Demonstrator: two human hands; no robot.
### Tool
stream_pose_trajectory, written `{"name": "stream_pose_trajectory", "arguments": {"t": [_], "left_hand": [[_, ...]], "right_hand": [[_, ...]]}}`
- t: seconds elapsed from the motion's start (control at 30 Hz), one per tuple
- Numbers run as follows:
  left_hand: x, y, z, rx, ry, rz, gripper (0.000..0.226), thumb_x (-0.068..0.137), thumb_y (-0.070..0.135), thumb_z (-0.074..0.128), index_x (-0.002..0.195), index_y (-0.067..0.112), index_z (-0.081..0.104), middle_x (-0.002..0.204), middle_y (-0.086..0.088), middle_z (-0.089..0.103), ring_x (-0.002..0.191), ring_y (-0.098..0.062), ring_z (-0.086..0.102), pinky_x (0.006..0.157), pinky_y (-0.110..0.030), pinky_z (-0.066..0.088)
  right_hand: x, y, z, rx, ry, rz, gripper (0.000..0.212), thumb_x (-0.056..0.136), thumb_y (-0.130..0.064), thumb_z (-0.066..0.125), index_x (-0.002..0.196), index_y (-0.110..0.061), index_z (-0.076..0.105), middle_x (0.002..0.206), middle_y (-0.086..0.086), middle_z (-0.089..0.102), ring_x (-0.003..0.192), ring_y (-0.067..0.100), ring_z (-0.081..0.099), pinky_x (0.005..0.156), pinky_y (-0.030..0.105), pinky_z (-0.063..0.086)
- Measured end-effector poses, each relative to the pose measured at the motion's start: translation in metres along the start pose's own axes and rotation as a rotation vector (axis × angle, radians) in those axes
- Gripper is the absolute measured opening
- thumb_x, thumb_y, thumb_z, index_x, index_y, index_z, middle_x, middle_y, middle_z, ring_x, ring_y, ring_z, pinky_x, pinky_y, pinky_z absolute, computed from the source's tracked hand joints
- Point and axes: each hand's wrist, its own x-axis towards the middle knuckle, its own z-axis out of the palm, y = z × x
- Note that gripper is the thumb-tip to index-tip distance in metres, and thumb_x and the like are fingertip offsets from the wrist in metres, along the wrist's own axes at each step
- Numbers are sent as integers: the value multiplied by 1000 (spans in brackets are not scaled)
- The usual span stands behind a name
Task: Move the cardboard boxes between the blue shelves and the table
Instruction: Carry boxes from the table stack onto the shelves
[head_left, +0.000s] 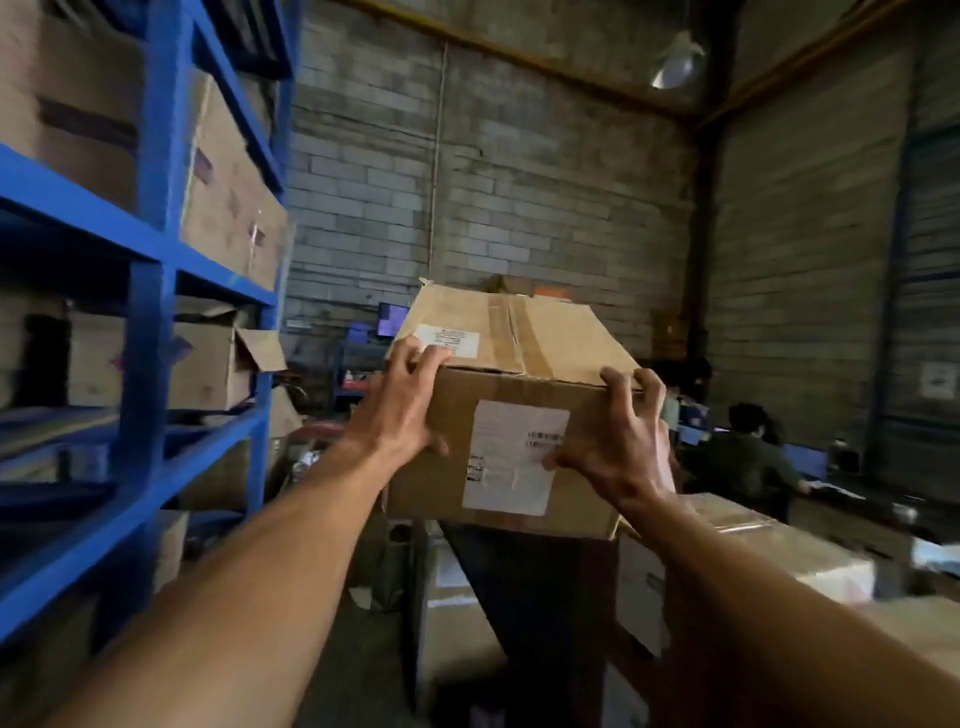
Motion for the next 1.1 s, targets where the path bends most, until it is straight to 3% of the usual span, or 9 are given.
{"name": "stream_pose_trajectory", "arguments": {"t": [0.13, 0.3, 0.67, 0.83, 1.1], "left_hand": [[-13, -51, -21, 139, 7, -106, 111, 45, 29, 96, 139, 27, 35, 143, -3, 26, 114, -34, 51, 90, -45, 48], [-37, -82, -46, 275, 17, -201, 112, 46, 31, 96, 138, 28, 33, 141, -2, 27, 116, -33, 49, 90, -45, 50], [-129, -60, -114, 487, 68, -602, 112, 47, 25, 96, 138, 35, 30, 142, 6, 22, 122, -34, 44, 91, -53, 48], [-176, -61, -170, 614, 80, -728, 115, 44, 27, 97, 137, 37, 30, 141, 6, 22, 123, -36, 43, 97, -55, 44], [-243, -72, -267, 803, 137, -850, 114, 45, 21, 96, 139, 32, 32, 148, -4, 23, 128, -38, 40, 100, -57, 42]], "right_hand": [[6, -39, 63, 152, -45, -51, 109, 46, -50, 92, 132, -35, 27, 146, 0, 14, 120, 40, 40, 91, 57, 50], [3, -71, 101, 286, -136, -116, 110, 46, -46, 94, 134, -32, 29, 147, 2, 14, 121, 46, 40, 94, 59, 48], [-24, -137, 123, 601, -390, -317, 112, 42, -44, 96, 131, -34, 30, 149, -2, 11, 122, 45, 42, 98, 55, 46], [-55, -200, 126, 793, -507, -374, 114, 40, -45, 96, 132, -31, 30, 147, -6, 12, 124, 39, 40, 100, 50, 45], [-100, -327, 127, 1020, -644, -480, 114, 42, -43, 95, 134, -32, 27, 145, -5, 11, 122, 41, 41, 100, 57, 43]]}}
